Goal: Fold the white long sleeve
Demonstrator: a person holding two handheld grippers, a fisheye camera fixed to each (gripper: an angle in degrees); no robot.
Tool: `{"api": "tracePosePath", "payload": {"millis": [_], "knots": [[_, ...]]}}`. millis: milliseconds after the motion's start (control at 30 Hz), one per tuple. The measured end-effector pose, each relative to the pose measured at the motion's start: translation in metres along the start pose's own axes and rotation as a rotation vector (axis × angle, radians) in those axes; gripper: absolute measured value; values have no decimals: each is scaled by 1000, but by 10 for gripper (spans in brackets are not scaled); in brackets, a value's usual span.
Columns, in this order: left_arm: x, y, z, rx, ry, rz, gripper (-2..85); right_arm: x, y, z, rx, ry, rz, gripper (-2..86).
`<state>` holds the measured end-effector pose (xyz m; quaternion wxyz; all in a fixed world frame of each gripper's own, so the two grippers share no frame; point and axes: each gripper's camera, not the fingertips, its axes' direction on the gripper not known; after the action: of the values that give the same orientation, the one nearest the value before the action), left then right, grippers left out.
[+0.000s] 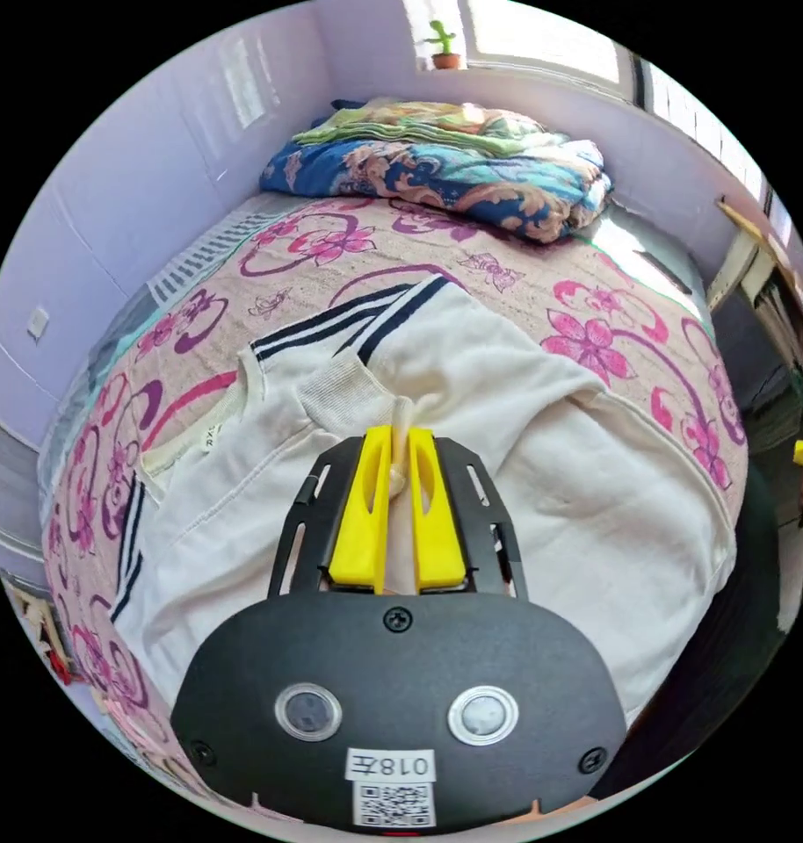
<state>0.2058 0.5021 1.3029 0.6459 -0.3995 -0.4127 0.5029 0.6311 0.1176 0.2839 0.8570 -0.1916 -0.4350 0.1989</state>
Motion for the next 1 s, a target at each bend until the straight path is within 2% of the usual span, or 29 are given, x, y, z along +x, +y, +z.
{"api": "tracePosePath", "payload": {"millis": [67, 133, 167, 300, 333, 400, 500, 633, 667, 767, 900, 1000], "knots": [[-37, 23, 3, 55, 165, -137, 14, -9, -5, 5, -1, -8, -23, -4], [-97, 70, 7, 205, 497, -342, 4, -20, -11, 13, -11, -26, -52, -3], [-111, 84, 8, 249, 561, -388, 2, -28, -14, 20, -22, -36, -73, -3], [-204, 215, -15, 752, 877, -650, -7, -62, -31, 55, -61, -101, -154, -1], [-226, 255, -30, 880, 892, -686, -8, -67, -34, 63, -72, -113, -168, 0], [-255, 314, -63, 1019, 848, -695, -9, -95, -50, 100, -120, -157, -251, 4], [-292, 418, -131, 1180, 662, -699, -9, -145, -70, 165, -218, -196, -401, 23], [-327, 555, -205, 1205, 319, -855, -9, -211, -81, 271, -382, -176, -598, 70], [-330, 571, -210, 1210, 287, -878, -10, -232, -81, 309, -425, -147, -663, 78], [-349, 632, -225, 1225, 192, -965, -10, -284, -75, 397, -462, 0, -862, 87], [-375, 673, -218, 1074, 101, -1069, -9, -332, -59, 504, -436, 328, -1137, 88], [-382, 685, -207, 1013, 90, -1062, -9, -341, -52, 559, -489, 482, -1233, 90]]}}
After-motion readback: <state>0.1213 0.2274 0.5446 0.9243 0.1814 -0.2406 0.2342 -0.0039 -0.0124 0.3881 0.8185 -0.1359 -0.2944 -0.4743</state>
